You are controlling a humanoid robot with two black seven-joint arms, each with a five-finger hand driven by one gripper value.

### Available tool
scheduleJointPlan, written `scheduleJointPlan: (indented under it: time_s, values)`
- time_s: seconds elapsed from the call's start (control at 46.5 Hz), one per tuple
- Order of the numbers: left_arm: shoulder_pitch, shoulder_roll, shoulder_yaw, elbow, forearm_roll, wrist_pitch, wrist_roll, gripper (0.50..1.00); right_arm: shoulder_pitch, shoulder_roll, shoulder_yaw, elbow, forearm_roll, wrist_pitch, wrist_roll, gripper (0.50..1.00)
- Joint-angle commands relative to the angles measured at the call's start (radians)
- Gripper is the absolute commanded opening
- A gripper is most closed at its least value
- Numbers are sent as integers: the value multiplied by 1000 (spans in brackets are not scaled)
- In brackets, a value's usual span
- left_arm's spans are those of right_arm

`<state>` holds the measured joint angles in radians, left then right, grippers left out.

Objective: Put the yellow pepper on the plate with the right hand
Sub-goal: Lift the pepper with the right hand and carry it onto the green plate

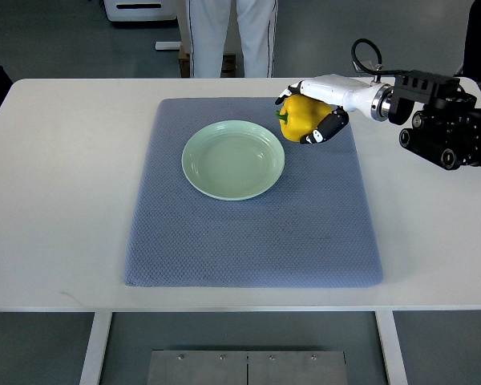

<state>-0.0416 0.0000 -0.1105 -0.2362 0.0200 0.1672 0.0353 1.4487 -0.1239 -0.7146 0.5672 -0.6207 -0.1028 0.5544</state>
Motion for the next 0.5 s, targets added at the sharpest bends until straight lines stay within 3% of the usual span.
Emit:
scheduleJointPlan:
  time_s: [0.0, 0.474]
  values:
    - [0, 0, 0, 0, 0, 0, 0, 1000, -5, 35, 0, -1, 2, 0, -1, 500]
    - [0, 0, 0, 0, 0, 0, 0, 1000, -48, 124, 86, -12, 9, 0, -14, 500]
